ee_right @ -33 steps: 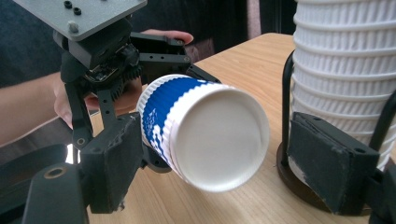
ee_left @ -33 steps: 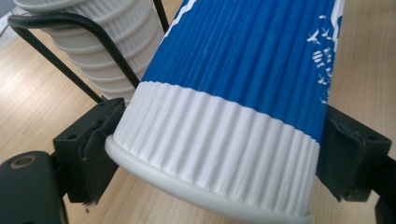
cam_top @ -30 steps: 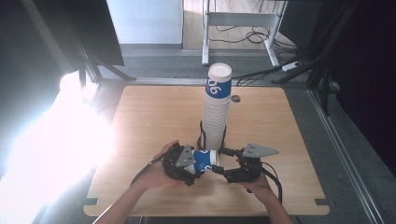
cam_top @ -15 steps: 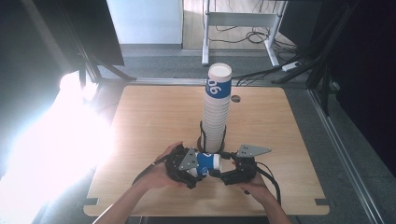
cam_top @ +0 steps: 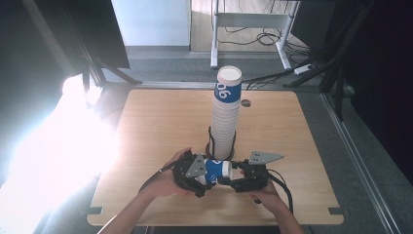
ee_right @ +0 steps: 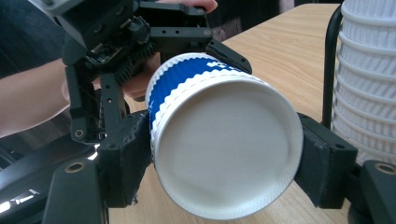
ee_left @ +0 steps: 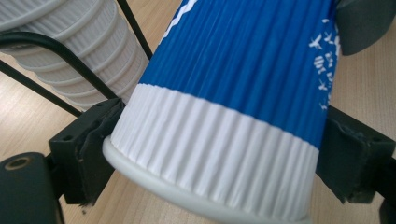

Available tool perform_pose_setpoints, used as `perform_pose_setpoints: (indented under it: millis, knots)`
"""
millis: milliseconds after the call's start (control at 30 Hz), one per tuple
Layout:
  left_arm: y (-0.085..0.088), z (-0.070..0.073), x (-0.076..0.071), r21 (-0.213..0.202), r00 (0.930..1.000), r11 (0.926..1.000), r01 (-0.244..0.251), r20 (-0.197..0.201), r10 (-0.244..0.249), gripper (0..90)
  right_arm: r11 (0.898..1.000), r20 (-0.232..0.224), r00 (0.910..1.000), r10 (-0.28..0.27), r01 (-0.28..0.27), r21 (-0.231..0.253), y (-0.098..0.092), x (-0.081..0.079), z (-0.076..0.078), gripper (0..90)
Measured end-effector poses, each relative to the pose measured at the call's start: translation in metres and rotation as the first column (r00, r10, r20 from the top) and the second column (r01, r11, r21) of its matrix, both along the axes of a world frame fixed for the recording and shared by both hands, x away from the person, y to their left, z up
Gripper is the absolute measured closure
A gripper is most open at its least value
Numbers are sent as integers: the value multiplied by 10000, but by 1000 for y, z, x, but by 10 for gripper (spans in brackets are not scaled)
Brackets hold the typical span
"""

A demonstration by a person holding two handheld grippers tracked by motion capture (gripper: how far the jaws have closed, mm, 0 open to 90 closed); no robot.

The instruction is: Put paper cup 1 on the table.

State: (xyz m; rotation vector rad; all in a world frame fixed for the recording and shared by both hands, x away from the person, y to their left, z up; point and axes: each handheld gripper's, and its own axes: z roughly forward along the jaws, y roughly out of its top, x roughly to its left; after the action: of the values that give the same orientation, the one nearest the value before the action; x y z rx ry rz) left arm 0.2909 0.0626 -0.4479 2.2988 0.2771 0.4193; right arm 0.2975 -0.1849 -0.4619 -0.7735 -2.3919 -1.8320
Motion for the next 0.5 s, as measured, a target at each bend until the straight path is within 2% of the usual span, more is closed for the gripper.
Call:
perform_pose_setpoints:
  millis: [100, 200, 367, 500]
  knots:
    - [0, -1, 1, -124, 9999, 9999, 31, -113, -32, 99, 10000, 40, 10000, 12, -12, 31, -1, 0, 0, 281]
    - [0, -1, 0, -63, 9999, 9999, 109, -62, -109, 111, 10000, 81, 10000, 38, -39, 36, -1, -1, 0, 277]
    - [1, 1, 1, -205, 9999, 9997, 150, -47, -151, 116, 9998, -196, 9998, 47, -43, 183, -2, 1, -1, 265]
    - [0, 0, 1, -223, 9998, 9996, 199, -32, -200, 119, 9999, -377, 9993, 86, -82, 109, 0, 3, -4, 245]
